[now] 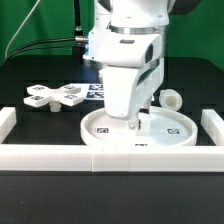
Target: Assemble round table
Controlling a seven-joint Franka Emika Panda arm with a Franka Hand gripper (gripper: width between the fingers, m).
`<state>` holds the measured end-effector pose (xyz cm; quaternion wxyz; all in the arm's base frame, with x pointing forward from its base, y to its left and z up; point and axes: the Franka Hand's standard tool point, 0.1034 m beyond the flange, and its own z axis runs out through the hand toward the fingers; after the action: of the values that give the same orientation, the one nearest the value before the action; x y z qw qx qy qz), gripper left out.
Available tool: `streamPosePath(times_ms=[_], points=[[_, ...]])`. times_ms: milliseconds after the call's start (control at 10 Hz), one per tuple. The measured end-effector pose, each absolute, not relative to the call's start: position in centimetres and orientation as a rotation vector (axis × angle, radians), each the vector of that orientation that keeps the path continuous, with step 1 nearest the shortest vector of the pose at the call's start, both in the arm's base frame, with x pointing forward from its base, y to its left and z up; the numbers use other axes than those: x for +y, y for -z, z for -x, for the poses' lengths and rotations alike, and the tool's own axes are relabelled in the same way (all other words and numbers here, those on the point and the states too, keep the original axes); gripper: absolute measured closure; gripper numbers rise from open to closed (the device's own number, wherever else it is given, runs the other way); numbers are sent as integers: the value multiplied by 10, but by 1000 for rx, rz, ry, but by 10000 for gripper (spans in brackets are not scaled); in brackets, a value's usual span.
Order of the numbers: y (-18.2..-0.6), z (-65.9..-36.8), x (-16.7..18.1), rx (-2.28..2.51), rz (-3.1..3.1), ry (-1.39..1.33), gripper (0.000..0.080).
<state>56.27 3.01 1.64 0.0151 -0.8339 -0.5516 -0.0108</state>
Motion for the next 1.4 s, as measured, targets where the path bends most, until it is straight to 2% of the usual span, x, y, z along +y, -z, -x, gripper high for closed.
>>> streamPosePath(times_ms=[500, 600, 700, 800, 900, 1000, 1200, 1400], points=[[-17, -565, 39, -1713, 2616, 15, 394], [-16, -565, 39, -1712, 2616, 14, 289], [-16, -565, 39, -1712, 2616, 14, 289], [-16, -565, 39, -1712, 2616, 14, 195], [-16, -565, 39, -1712, 2616, 14, 159], [-17, -564, 38, -1711, 2619, 19, 159], [-29, -557, 34, -1663, 2661, 25, 151], [-50, -550, 36, -1485, 2777, 44, 150]])
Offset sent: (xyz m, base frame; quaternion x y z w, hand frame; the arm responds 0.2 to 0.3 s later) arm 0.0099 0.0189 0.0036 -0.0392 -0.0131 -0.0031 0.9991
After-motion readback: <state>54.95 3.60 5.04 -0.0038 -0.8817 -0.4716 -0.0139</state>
